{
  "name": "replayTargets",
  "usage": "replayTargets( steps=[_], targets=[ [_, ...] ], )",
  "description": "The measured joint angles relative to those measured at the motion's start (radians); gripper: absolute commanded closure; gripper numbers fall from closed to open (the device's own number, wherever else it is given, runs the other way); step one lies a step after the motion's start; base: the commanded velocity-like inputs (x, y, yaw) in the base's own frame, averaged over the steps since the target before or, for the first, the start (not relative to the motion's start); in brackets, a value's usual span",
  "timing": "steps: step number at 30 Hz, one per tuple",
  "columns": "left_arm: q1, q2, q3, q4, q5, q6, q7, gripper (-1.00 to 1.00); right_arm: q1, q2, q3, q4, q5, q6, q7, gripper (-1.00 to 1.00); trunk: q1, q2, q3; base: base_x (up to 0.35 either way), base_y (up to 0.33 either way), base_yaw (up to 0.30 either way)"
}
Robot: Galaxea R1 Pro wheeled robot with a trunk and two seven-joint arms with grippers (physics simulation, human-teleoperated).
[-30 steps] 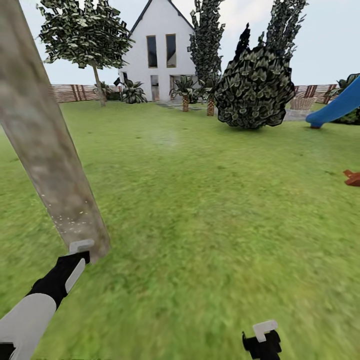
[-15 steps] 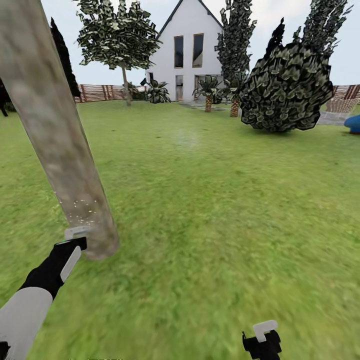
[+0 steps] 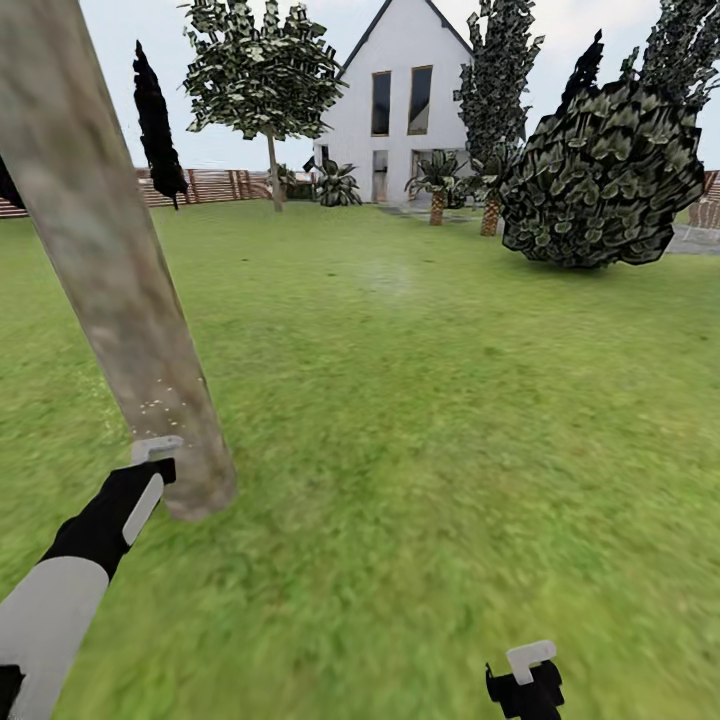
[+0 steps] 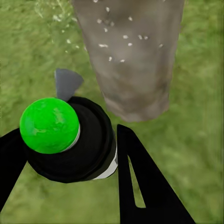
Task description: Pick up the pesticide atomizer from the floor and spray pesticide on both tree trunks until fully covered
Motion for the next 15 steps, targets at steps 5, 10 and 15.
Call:
replayTargets(
  steps=[5, 10, 15],
  targets=[
    [-0.02, 0.059, -0.001, 0.001, -0.01, 0.028, -0.006, 1.0, 0.0, 0.0, 0.0, 0.0, 0.0, 0.001, 0.001, -1.0, 0.0, 0.0, 0.0, 0.007, -0.004, 0.0],
    [-0.03, 0.117, -0.005, 0.0, -0.004, 0.075, -0.13, 1.0, 0.0, 0.002, 0.0, 0.001, 0.0, 0.001, 0.001, -1.0, 0.0, 0.0, 0.0, 0.0, 0.0, 0.108],
    [-0.023, 0.116, -0.005, 0.0, -0.005, 0.064, -0.131, 1.0, 0.0, 0.002, 0.0, 0.002, 0.0, 0.001, 0.001, -1.0, 0.0, 0.0, 0.0, 0.055, 0.0, 0.259]
  ],
)
